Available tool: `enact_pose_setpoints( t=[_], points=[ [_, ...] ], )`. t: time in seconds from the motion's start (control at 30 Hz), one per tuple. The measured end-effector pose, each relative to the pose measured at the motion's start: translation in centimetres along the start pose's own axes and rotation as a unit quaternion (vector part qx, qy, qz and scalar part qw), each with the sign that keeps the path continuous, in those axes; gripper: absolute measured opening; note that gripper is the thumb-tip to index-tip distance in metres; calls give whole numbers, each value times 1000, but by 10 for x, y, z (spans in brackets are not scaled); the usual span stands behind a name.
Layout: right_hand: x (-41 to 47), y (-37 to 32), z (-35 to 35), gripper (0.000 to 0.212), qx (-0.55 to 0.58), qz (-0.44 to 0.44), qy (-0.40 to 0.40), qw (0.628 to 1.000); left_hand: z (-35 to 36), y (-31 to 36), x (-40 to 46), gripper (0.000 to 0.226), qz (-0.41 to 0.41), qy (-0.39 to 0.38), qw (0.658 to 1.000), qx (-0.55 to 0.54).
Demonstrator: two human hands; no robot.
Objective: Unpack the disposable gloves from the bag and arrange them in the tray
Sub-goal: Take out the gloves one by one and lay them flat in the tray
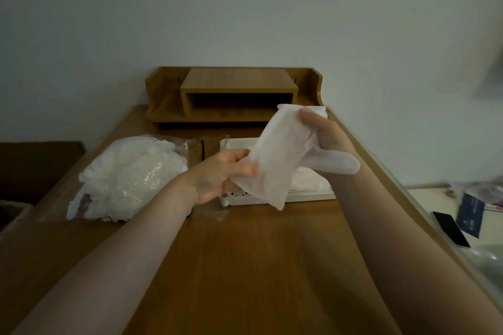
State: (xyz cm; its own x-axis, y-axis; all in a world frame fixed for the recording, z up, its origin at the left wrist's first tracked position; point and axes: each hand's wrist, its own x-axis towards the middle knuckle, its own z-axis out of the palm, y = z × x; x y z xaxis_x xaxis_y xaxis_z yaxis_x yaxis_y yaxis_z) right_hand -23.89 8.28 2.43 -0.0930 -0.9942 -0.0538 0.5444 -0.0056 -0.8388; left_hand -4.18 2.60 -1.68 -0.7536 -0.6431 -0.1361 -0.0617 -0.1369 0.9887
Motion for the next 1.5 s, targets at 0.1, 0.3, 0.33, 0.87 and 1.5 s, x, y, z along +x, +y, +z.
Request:
enact_pose_setpoints(
  t=[0.1,0.3,0.33,0.87,1.5],
  points=[
    [4,-12,-18,15,-57,-51,55,996,0,1,7,34,-10,7,1000,-17],
    [11,-26,-70,50,-161,-94,136,973,8,9,36,21,-18,93,995,-12],
    [11,-28,-76,46,-127,-65,131,981,10,10,42,20,-26,107,994,-7],
    [39,-7,-106,56,-599,-29,159,785,11,-3,95,11,-56,279,918,278],
    [52,32,-66,51,-859,-88,-83,498,52,-11,91,35,112,98,701,697]
  ],
)
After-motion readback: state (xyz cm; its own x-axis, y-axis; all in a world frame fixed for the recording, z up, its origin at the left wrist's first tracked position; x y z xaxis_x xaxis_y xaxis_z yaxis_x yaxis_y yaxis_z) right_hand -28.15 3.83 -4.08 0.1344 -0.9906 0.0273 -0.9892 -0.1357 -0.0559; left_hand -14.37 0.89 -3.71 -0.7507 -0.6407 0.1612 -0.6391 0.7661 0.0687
